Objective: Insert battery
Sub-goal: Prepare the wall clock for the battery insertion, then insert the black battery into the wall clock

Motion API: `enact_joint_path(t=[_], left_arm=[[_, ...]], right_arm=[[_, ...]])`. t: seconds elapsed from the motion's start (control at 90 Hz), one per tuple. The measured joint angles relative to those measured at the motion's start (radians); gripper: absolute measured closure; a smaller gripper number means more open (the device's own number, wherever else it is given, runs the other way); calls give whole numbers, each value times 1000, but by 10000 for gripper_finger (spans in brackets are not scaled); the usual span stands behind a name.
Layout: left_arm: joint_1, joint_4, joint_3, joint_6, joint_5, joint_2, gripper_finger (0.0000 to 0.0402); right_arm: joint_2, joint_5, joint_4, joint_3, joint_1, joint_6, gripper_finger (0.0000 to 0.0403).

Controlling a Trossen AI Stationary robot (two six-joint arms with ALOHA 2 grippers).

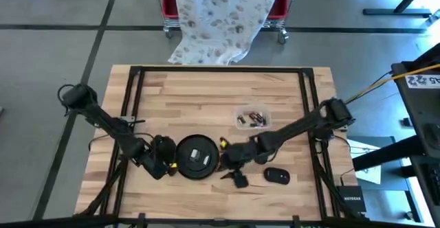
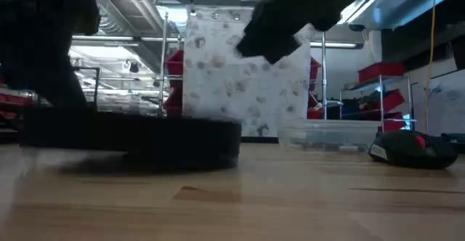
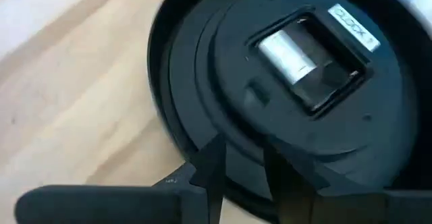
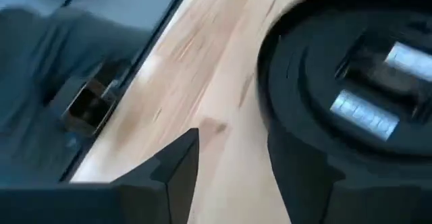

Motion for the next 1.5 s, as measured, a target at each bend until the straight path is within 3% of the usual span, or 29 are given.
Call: enact_joint_path(t=[0.144, 0.367, 0.489, 0.544, 0.678, 0.889, 0.967, 1.033, 1.233, 1.333, 1.433, 1.5], left_arm=[[-2, 89, 5, -30, 28, 100, 320], [-29, 204, 18, -83, 78, 138, 320], [-55, 265, 55, -102, 108, 146, 320], [-58, 302, 71, -80, 113, 146, 320], [-66, 343, 126, 43, 26, 143, 320], [-25, 324, 179, 260, -58, 142, 320], [-11, 270, 205, 288, -35, 131, 320], [-13, 131, 240, 261, -30, 115, 320], [-40, -336, 325, 14, 60, 81, 320], [-65, -478, 331, -104, 178, 77, 320], [-93, -520, 325, -189, 305, 77, 320], [-118, -542, 315, -231, 326, 77, 320]], right_arm=[[102, 18, 52, -3, -20, 30, 253], [113, 45, -8, 2, -89, -20, 269], [97, 206, 11, 2, -170, -73, 275], [88, 305, -12, 2, -198, -75, 276], [29, 432, -44, 3, -225, -107, 276], [-133, 444, -249, 6, -194, -206, 276], [-207, 444, -386, 7, -194, -229, 276], [-253, 435, -515, 9, -206, -231, 276], [-284, 354, -739, -29, -325, -236, 276], [-284, 272, -682, -103, -388, -259, 276], [-283, 242, -562, -178, -446, -232, 276], [-283, 242, -476, -224, -476, -195, 276]])
